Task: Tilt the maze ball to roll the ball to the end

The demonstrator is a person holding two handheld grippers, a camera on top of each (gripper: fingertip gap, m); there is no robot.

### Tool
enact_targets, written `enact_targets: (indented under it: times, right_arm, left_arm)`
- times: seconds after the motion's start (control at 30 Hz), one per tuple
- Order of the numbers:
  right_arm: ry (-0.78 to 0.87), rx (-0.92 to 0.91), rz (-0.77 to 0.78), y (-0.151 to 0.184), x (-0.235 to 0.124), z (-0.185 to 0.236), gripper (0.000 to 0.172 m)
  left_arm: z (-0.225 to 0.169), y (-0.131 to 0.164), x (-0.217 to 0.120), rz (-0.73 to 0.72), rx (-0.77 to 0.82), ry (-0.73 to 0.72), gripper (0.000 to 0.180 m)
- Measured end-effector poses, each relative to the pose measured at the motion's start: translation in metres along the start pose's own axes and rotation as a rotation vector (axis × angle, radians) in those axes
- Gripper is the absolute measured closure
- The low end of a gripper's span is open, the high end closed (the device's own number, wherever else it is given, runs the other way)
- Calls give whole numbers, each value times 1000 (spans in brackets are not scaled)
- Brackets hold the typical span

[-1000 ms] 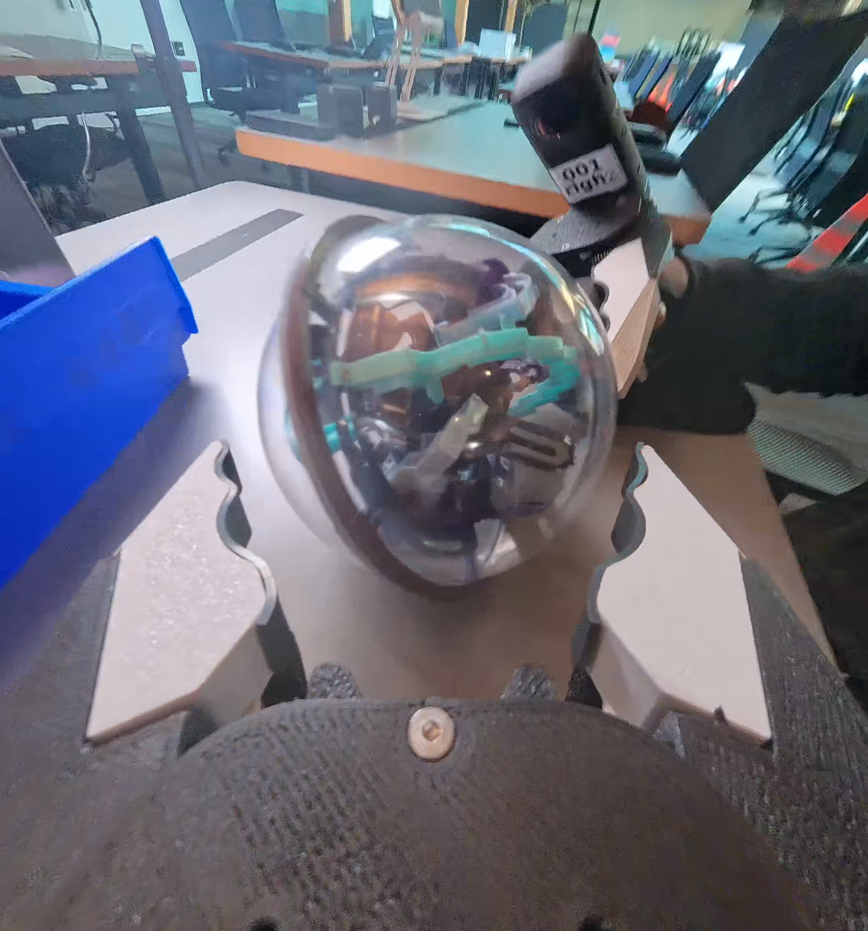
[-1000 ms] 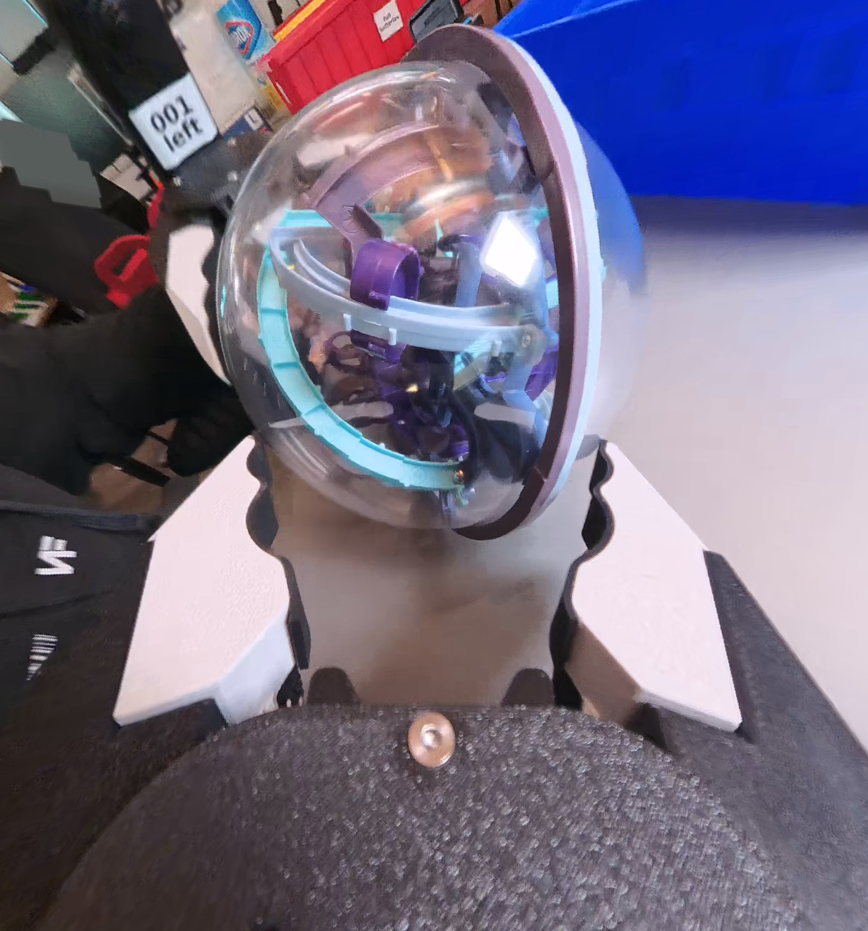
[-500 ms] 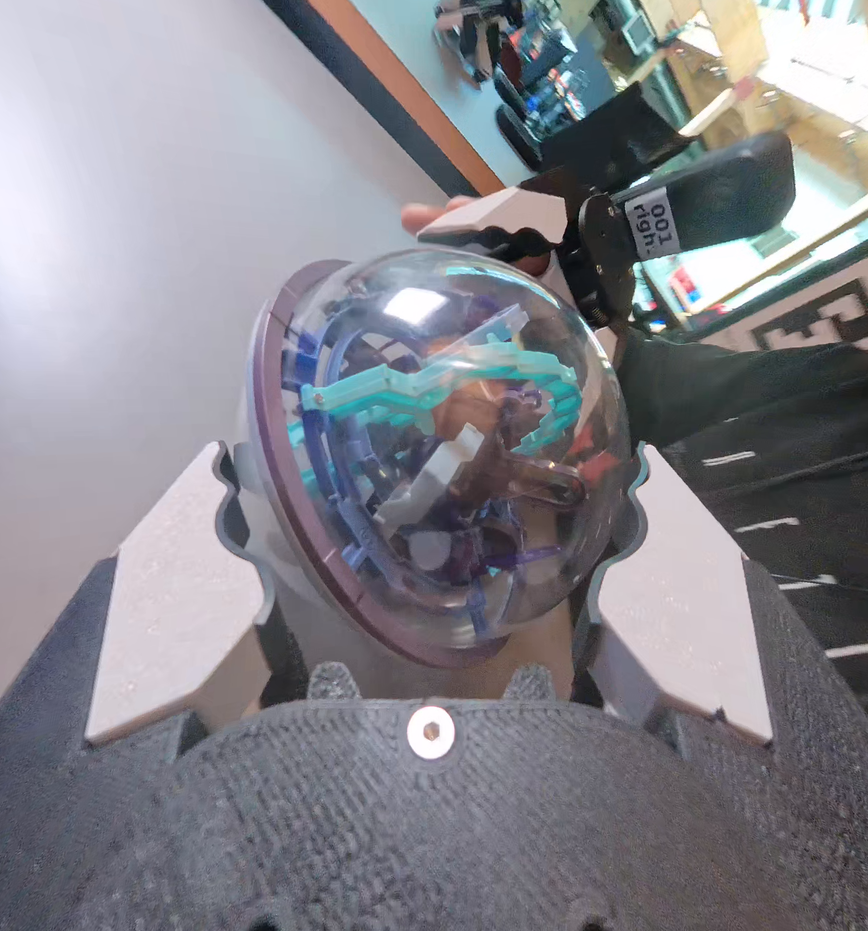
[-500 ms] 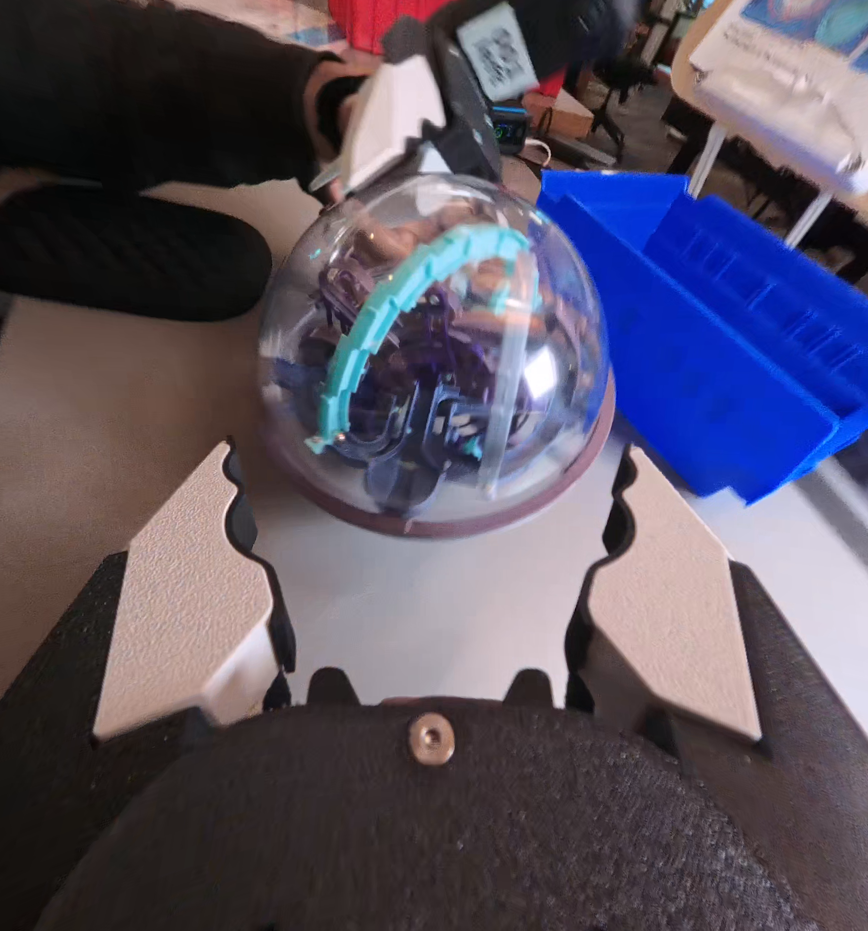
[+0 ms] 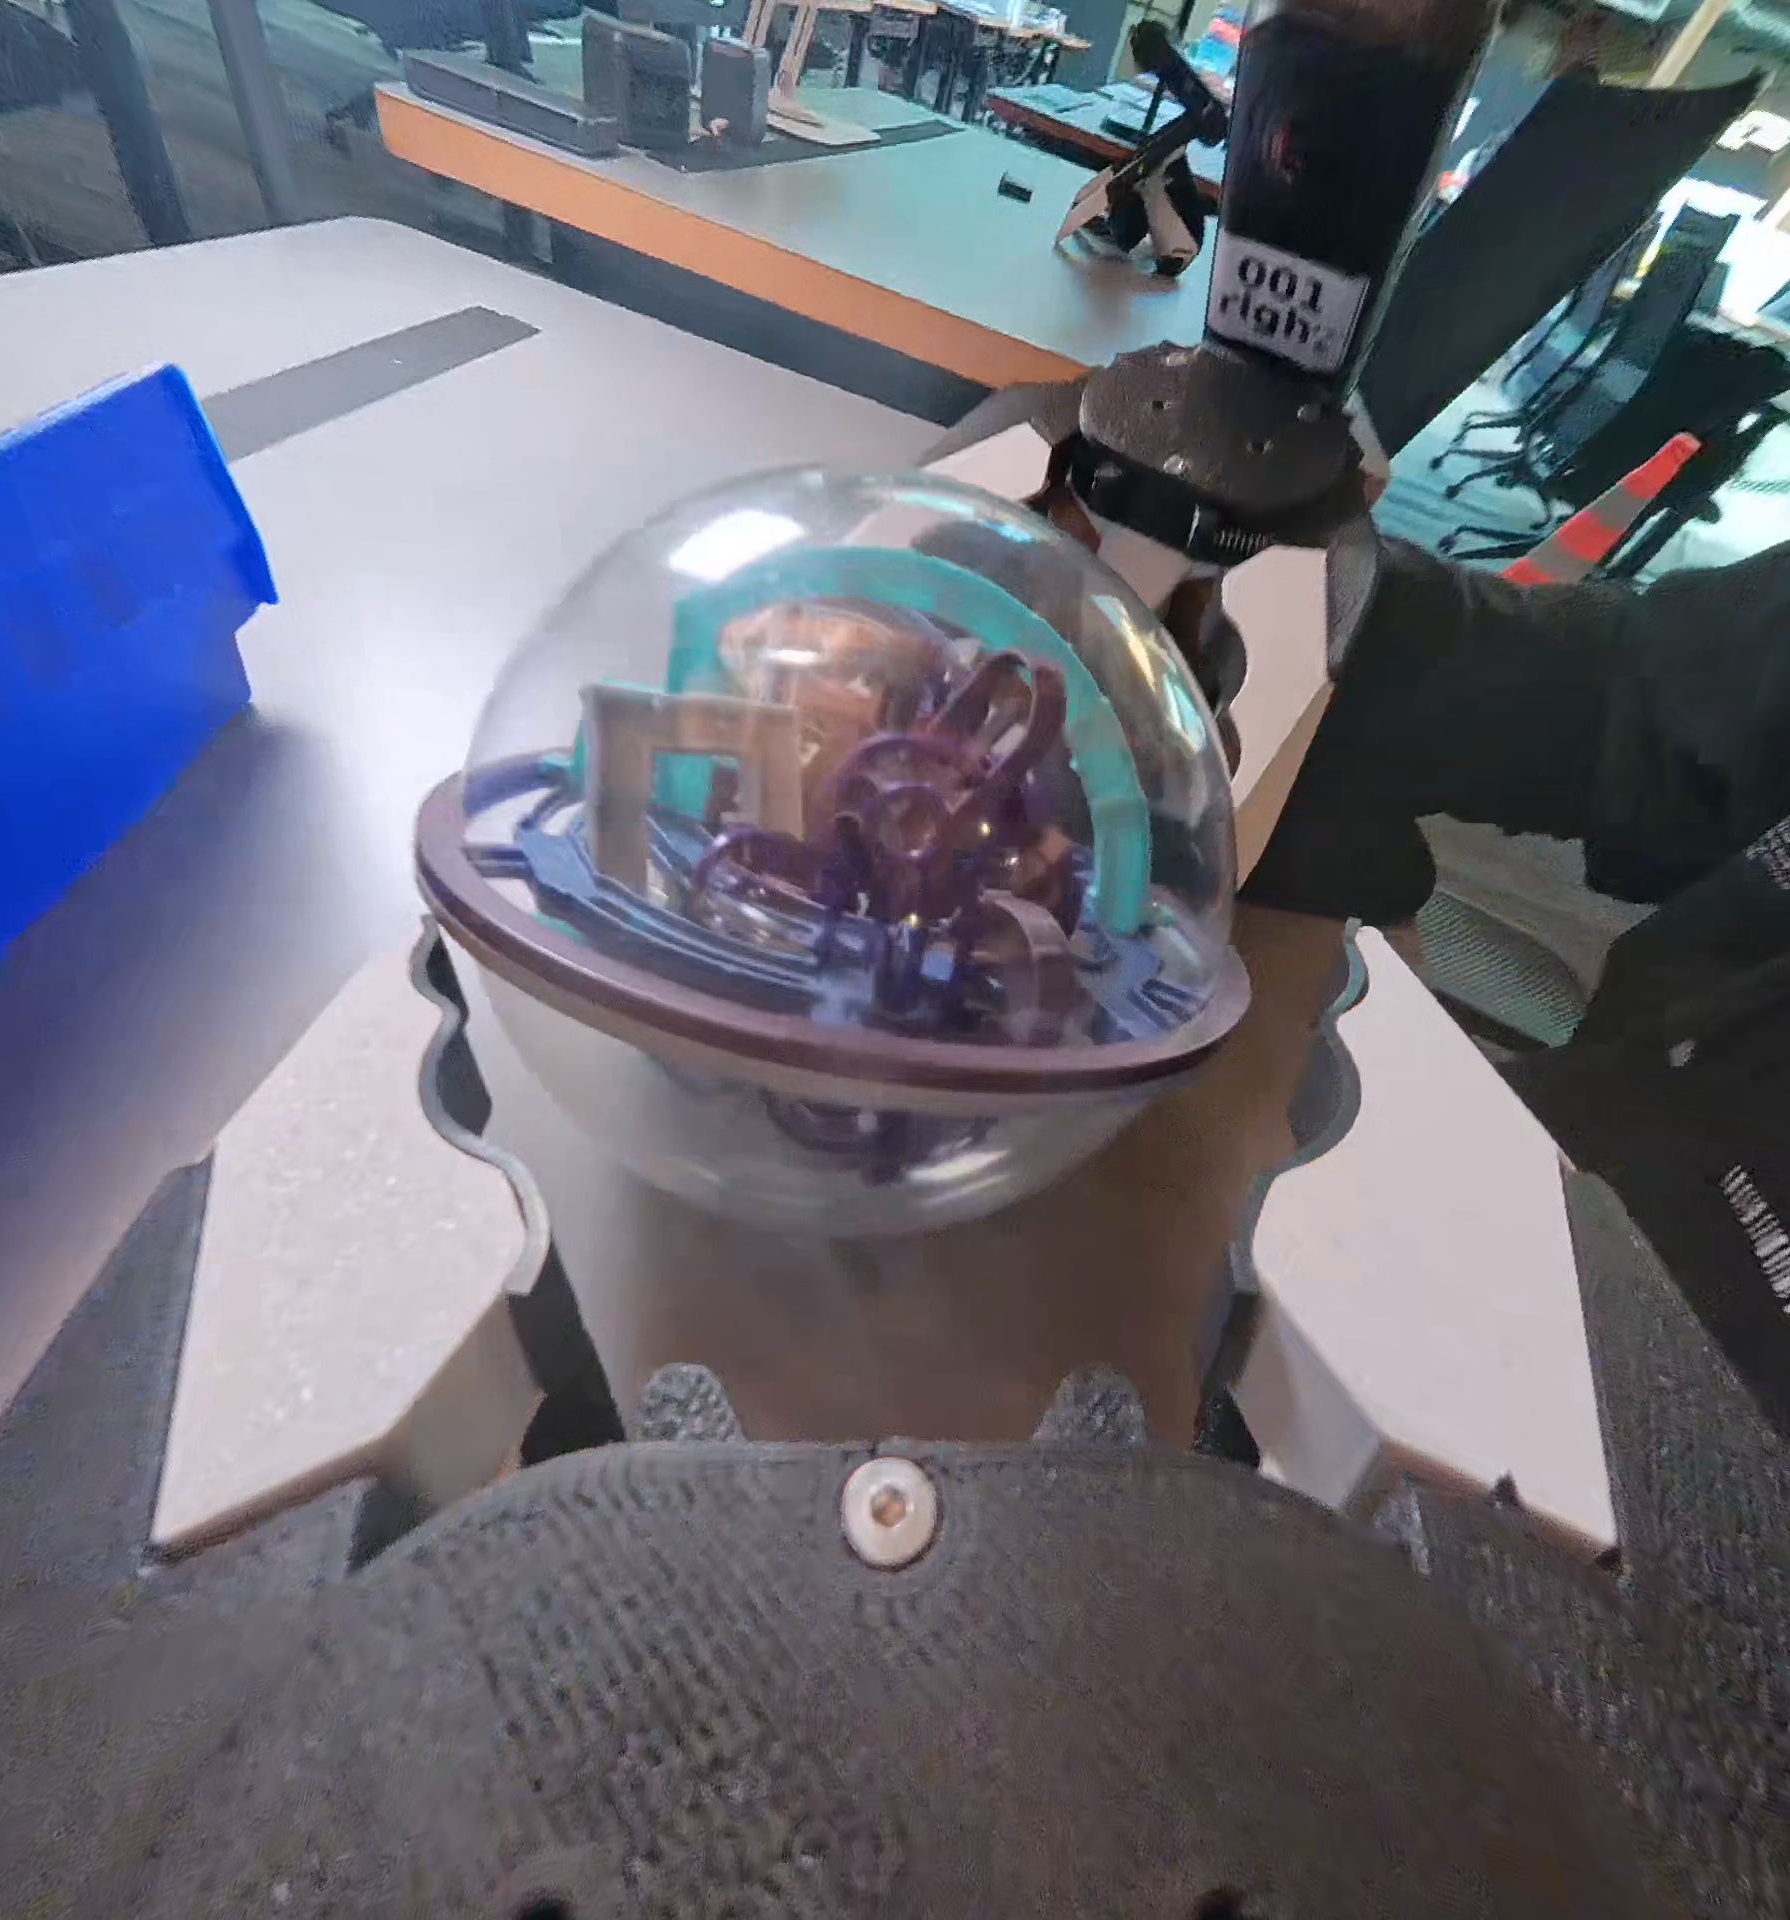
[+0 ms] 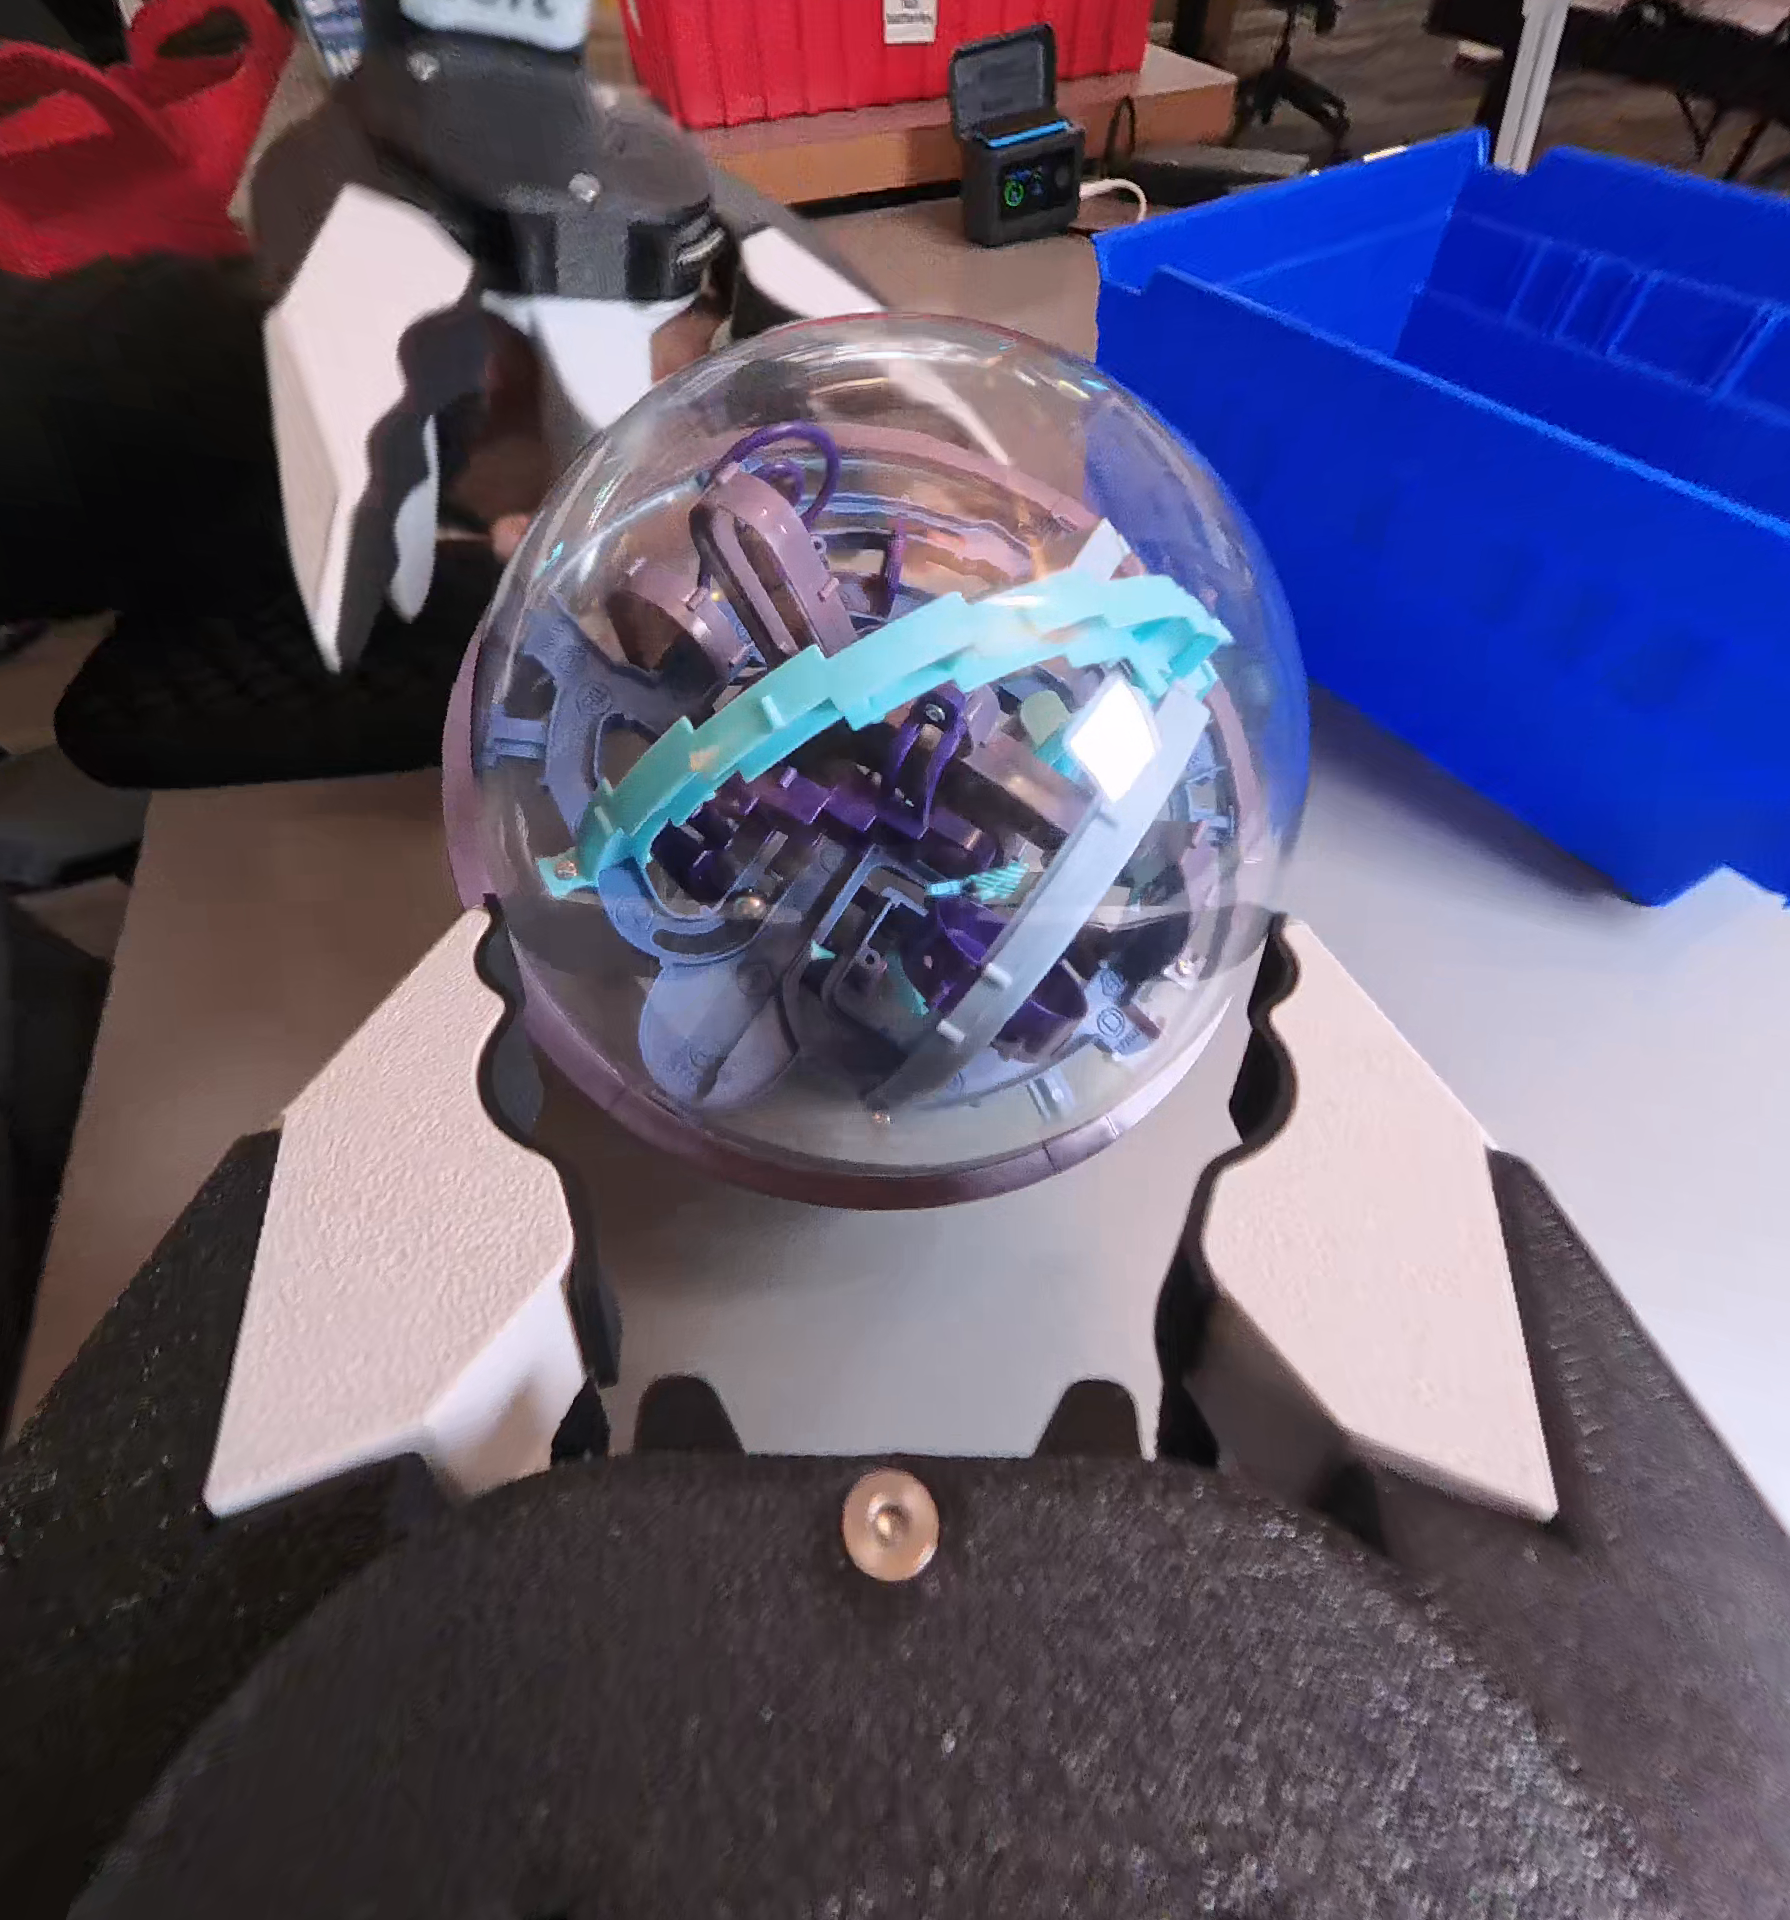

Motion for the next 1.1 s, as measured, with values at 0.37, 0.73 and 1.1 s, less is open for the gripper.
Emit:
enact_targets:
  times: [0.37, 0.73, 1.1]
  right_arm:
    - [-37, 66, 1, -5, -1, 27, 39]
    - [-111, -161, 56, -8, 16, 29, 29]
    - [-98, -232, 2, -8, 15, 34, 35]
  left_arm:
    - [17, 10, -12, -34, -321, 319, 37]
    - [13, -2, -10, -66, -397, 532, 45]
    - [-11, 13, -20, -17, -115, 273, 30]
Point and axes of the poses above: each gripper's, where its closed fingertips meet, x out along the fingers, y out of its underside, z = x × y across the jaws, the point moved 1 cm from there along -x, back along the fingers, and after that the axes turned 6 degrees about -y, right-handed, at the moved point
